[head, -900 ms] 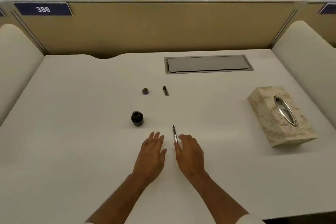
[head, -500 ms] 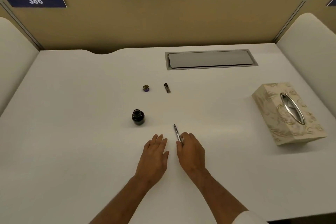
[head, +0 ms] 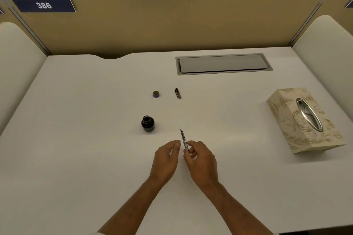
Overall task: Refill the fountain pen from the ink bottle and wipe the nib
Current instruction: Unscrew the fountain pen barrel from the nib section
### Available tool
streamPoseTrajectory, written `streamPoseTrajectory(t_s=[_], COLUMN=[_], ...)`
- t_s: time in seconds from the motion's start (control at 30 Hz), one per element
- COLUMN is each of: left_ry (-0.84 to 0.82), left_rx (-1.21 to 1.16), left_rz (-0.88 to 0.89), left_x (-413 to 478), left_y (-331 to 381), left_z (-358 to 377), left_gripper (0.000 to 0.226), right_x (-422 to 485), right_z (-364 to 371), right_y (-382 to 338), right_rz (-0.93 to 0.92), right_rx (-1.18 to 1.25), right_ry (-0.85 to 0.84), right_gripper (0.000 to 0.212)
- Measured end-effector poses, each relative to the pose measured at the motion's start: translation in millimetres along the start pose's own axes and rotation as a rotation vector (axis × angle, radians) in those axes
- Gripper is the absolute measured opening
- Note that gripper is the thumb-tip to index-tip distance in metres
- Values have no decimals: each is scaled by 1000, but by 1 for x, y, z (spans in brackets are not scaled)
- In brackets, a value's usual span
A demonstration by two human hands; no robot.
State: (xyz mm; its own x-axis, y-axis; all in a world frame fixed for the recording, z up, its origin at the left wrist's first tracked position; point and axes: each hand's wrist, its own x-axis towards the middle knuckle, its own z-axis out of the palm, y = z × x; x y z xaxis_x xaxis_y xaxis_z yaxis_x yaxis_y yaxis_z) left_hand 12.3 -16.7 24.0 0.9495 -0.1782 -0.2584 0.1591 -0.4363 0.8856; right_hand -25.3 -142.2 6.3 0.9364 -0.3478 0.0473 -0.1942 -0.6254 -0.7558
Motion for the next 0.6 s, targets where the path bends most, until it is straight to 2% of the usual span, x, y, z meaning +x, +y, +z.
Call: streamPoseTrajectory(t_s=[0.17, 0.27, 0.37, 0.5, 0.6], left_ry=[-3, -63, -92, -108, -121], left_rx=[-417, -585, -705, -845, -936], left_rz=[-220, -278, -301, -324, -323], left_x=[2, 1, -3, -6, -8], left_y=[25, 33, 37, 44, 50], left_z=[-11, -19, -24, -29, -34], left_gripper=[24, 24, 25, 27, 24], right_x=[-6, -7, -8, -10, -13], right_z=[-9, -16, -26, -38, -46], right_y=[-17, -28, -42, -58, -67], right_rz=[-9, -19, -22, 154, 303], right_rx=[117, 179, 242, 401, 510], right_ry=[-21, -34, -40, -158, -329], right_gripper=[22, 25, 18, 7, 23])
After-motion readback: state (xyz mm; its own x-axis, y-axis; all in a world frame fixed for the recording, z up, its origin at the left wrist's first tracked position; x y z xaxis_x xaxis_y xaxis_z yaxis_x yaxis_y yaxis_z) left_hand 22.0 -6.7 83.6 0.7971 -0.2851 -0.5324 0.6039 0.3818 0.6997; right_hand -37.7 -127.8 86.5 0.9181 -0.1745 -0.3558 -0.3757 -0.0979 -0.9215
